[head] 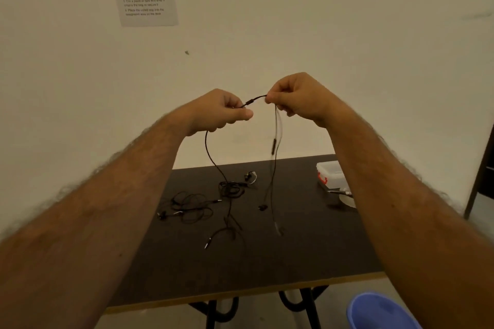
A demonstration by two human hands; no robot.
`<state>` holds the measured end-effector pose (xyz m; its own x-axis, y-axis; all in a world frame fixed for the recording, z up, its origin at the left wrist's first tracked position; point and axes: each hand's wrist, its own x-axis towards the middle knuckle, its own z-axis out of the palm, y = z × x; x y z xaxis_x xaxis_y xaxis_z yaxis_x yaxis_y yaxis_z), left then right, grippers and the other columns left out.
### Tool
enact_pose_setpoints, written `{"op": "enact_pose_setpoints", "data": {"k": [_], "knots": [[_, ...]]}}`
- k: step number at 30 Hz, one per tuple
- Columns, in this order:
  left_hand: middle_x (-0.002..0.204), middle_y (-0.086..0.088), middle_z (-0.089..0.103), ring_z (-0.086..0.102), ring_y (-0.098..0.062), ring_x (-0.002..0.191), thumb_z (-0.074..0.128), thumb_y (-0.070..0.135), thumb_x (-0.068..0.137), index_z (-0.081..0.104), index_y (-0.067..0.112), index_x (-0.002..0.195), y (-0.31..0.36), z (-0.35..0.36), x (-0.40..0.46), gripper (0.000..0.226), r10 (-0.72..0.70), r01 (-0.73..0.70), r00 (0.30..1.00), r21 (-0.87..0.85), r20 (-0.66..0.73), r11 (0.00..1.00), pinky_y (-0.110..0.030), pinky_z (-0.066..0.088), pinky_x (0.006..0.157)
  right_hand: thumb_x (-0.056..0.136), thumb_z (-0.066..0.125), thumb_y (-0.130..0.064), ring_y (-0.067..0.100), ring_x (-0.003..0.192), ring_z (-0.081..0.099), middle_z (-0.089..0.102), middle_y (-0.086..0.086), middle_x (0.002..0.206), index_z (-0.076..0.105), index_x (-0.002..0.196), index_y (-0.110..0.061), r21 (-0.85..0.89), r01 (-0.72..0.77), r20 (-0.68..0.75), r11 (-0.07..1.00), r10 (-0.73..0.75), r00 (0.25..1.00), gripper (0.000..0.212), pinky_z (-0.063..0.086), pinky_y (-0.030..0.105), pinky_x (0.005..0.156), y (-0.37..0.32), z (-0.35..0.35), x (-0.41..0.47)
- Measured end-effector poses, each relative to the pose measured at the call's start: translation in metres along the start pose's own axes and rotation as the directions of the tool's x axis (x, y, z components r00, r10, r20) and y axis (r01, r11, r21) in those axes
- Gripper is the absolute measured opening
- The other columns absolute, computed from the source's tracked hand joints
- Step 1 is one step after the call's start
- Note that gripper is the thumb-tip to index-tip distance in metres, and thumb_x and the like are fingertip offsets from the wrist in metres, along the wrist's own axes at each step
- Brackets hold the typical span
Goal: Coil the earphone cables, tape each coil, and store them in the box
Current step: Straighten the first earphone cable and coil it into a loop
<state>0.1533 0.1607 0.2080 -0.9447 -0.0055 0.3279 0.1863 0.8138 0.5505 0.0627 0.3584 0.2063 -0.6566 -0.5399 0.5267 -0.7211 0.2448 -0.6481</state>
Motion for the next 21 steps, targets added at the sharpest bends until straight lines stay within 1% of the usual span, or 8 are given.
{"op": "enact_pose_setpoints", "data": {"k": [3,5,7,9,12,14,18,21], "knots": [[0.069,0.003,0.046,0.034,-0.01,0.055,0.056,0.036,0.099,0.071,0.014,0.091,-0.008,-0.014,-0.008,0.027,-0.043,0.043,0.999,-0.044,-0.007,0.998,-0.021,0.033,0.051,0.092,0.058,-0.016,0.009,0.06,0.05,0.055,-0.006,0.065,0.07,0.091,-0.005,-0.011,-0.066,-0.305,0.998,0.06,0.951,0.016,0.045,0.03,0.061,0.013,-0.016,0.006],[0.07,0.003,0.046,0.033,-0.011,0.056,0.055,0.034,0.1,0.071,0.016,0.09,-0.01,-0.02,-0.011,0.027,-0.05,0.048,0.998,-0.049,-0.045,0.998,-0.022,0.033,0.052,0.09,0.054,-0.015,0.01,0.058,0.048,0.054,-0.006,0.064,0.068,0.092,-0.005,-0.048,-0.126,-0.415,0.991,0.094,0.905,0.018,0.041,0.028,0.059,0.021,-0.024,0.007],[0.07,0.002,0.046,0.034,-0.011,0.057,0.054,0.034,0.1,0.072,0.017,0.09,-0.007,-0.022,-0.01,0.026,-0.028,0.023,0.995,-0.057,-0.092,0.998,-0.023,0.033,0.053,0.091,0.055,-0.015,0.015,0.066,0.052,0.057,-0.002,0.072,0.069,0.094,-0.005,-0.09,-0.178,-0.333,0.98,0.138,0.933,0.017,0.04,0.028,0.062,0.023,-0.023,0.005],[0.07,0.003,0.047,0.037,-0.007,0.054,0.055,0.033,0.1,0.073,0.017,0.091,0.003,-0.019,-0.006,0.025,0.01,-0.017,0.992,-0.054,-0.127,0.998,-0.022,0.033,0.053,0.094,0.057,-0.019,0.017,0.085,0.059,0.063,0.001,0.09,0.066,0.103,-0.01,0.009,-0.186,-0.163,0.983,0.185,0.969,0.016,0.042,0.027,0.071,0.016,-0.012,0.003],[0.069,0.003,0.049,0.041,-0.001,0.049,0.054,0.029,0.101,0.072,0.012,0.095,0.024,-0.009,0.004,0.026,0.09,-0.09,0.989,0.007,-0.118,0.996,-0.017,0.034,0.05,0.096,0.057,-0.043,0.015,0.103,0.065,0.064,0.003,0.117,0.046,0.135,-0.02,0.23,-0.208,0.101,0.951,0.189,0.977,0.047,0.043,0.034,0.089,0.003,0.009,0.003],[0.067,0.003,0.048,0.038,-0.002,0.049,0.053,0.023,0.1,0.07,0.009,0.094,0.034,-0.005,0.01,0.023,0.12,-0.118,0.986,0.025,-0.116,0.993,-0.015,0.033,0.048,0.091,0.062,-0.051,0.018,0.116,0.059,0.057,0.006,0.131,0.029,0.148,-0.022,0.203,-0.143,0.133,0.969,0.118,0.984,0.071,0.041,0.031,0.091,-0.005,0.018,0.005],[0.064,0.006,0.051,0.039,-0.006,0.054,0.053,0.03,0.101,0.068,0.013,0.085,0.041,-0.012,0.012,0.028,0.123,-0.121,0.991,0.032,-0.06,0.992,-0.016,0.034,0.047,0.077,0.081,-0.039,0.021,0.141,0.032,0.032,0.007,0.156,0.026,0.151,-0.023,0.07,0.022,0.06,0.997,-0.026,0.998,0.094,0.031,0.029,0.1,-0.016,0.01,0.007],[0.063,0.005,0.05,0.037,-0.007,0.054,0.052,0.034,0.1,0.064,0.016,0.078,0.045,-0.015,0.009,0.031,0.12,-0.12,0.993,0.071,0.0,0.99,-0.019,0.034,0.048,0.076,0.083,-0.021,0.019,0.123,0.055,0.057,0.015,0.135,0.027,0.149,-0.022,0.089,0.096,0.077,0.991,-0.103,0.992,0.092,0.042,0.032,0.099,-0.021,0.006,0.006]]}}
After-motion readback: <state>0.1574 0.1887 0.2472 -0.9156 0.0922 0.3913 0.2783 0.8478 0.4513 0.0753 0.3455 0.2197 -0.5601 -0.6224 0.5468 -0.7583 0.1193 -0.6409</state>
